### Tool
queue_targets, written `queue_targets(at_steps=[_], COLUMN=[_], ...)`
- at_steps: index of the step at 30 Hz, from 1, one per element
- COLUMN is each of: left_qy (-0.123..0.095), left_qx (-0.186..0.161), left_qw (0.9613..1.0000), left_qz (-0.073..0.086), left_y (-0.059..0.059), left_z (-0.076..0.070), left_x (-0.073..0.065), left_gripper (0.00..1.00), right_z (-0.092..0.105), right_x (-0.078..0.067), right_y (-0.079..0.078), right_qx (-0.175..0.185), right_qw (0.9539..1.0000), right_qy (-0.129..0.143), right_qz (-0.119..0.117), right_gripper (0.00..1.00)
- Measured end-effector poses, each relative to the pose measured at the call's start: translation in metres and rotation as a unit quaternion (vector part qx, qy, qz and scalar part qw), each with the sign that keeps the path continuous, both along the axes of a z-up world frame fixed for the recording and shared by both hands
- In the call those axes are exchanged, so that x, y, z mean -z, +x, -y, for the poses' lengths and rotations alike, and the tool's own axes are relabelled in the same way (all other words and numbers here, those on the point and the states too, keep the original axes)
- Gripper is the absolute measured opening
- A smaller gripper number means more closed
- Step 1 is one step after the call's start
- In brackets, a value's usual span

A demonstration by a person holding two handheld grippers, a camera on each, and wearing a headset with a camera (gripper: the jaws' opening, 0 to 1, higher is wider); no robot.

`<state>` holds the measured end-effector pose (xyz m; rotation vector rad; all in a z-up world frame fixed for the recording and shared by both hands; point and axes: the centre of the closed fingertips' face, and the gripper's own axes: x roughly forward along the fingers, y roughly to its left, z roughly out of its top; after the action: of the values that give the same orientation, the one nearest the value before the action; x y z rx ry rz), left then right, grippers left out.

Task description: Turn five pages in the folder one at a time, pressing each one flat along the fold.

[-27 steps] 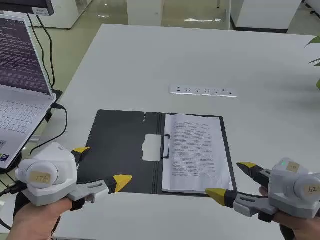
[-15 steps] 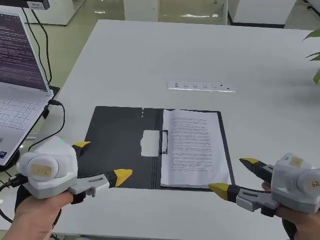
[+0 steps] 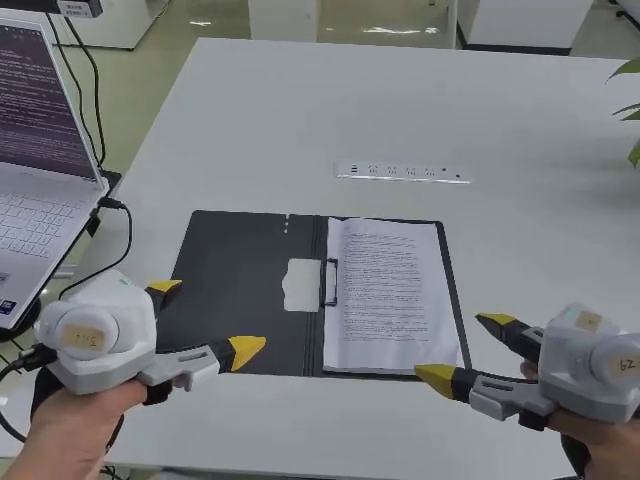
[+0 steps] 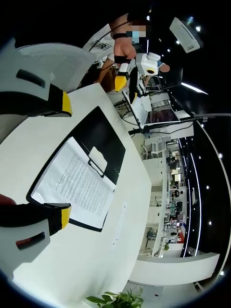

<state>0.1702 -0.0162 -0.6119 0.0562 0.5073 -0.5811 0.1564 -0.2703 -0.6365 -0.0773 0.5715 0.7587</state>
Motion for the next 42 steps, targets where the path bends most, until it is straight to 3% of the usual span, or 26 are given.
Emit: queue_targets(at_steps=[26, 42], left_qy=[-0.001, -0.002], left_qx=[0.006, 0.026], left_qw=[1.0000, 0.9997], left_qz=[0.000, 0.000], left_y=[0.001, 0.013], left_z=[0.002, 0.016], left_x=[-0.001, 0.000], left_gripper=[0.80, 0.80], right_z=[-0.001, 0.005], right_x=[0.001, 0.002], right_y=[0.000, -0.003], right_qx=[-0.002, 0.010], right_qw=[1.0000, 0.9999], right_qy=[-0.001, -0.001], right_qz=[0.000, -0.003], right_gripper=[0.72, 0.73])
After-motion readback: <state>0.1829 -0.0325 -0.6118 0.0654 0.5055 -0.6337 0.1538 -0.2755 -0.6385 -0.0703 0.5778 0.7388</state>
